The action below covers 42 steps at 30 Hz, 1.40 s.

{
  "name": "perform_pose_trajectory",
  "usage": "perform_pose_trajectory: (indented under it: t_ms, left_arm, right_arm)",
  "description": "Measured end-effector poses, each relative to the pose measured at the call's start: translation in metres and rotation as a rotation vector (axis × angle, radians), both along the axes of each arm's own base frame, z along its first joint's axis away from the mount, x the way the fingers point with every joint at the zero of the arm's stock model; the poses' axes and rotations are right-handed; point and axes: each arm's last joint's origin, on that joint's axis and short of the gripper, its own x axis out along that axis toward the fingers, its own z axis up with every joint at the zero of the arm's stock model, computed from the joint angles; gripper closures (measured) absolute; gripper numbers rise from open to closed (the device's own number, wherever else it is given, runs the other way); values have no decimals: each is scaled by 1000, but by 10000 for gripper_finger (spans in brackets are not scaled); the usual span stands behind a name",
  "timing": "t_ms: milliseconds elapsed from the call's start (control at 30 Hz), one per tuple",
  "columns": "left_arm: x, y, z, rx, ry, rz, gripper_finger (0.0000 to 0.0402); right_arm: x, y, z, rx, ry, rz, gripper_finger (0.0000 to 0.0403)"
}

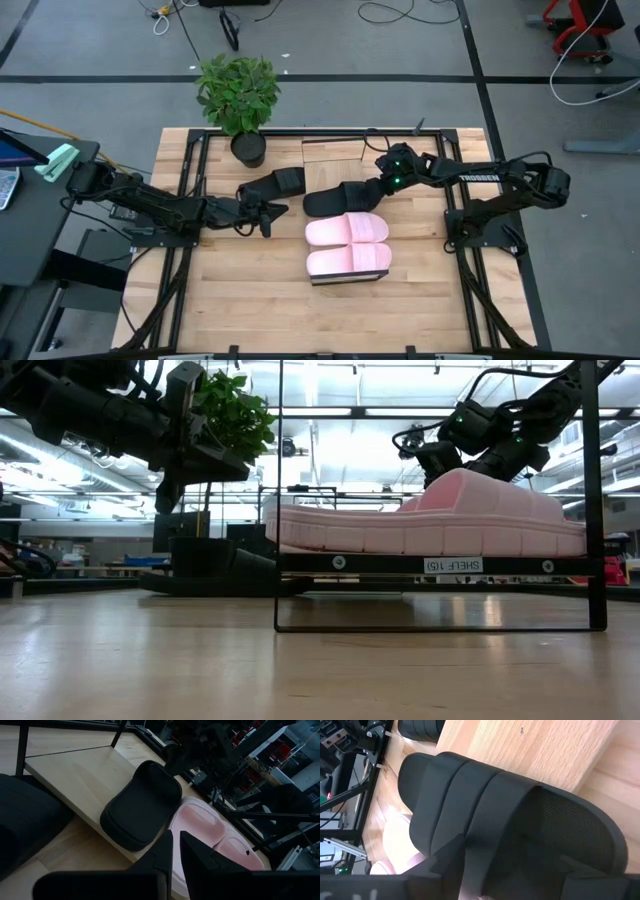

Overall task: Pick and place slides into the shelf
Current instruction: Put the right black slide on the shelf, then put the black slide on the shelf

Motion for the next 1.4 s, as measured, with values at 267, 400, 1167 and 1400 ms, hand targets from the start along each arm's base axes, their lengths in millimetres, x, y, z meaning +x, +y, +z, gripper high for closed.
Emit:
perform_pose_trajectory:
  t_ms: [267, 400, 1167, 1400]
  left_arm:
    - [0, 0, 0, 1, 4, 0, 358]
    - [0, 0, -1, 1, 6, 0, 356]
    - [-10, 44, -24, -395, 106, 332, 370]
    - [-15, 66, -27, -521, 74, 438, 361]
  right_arm:
    - [-11, 0, 13, -20, 24, -20, 215]
    - [-25, 1, 31, -46, 31, -37, 215]
    - [-77, 29, 69, -434, 122, -68, 215]
    - [-77, 30, 69, -512, 144, -16, 215]
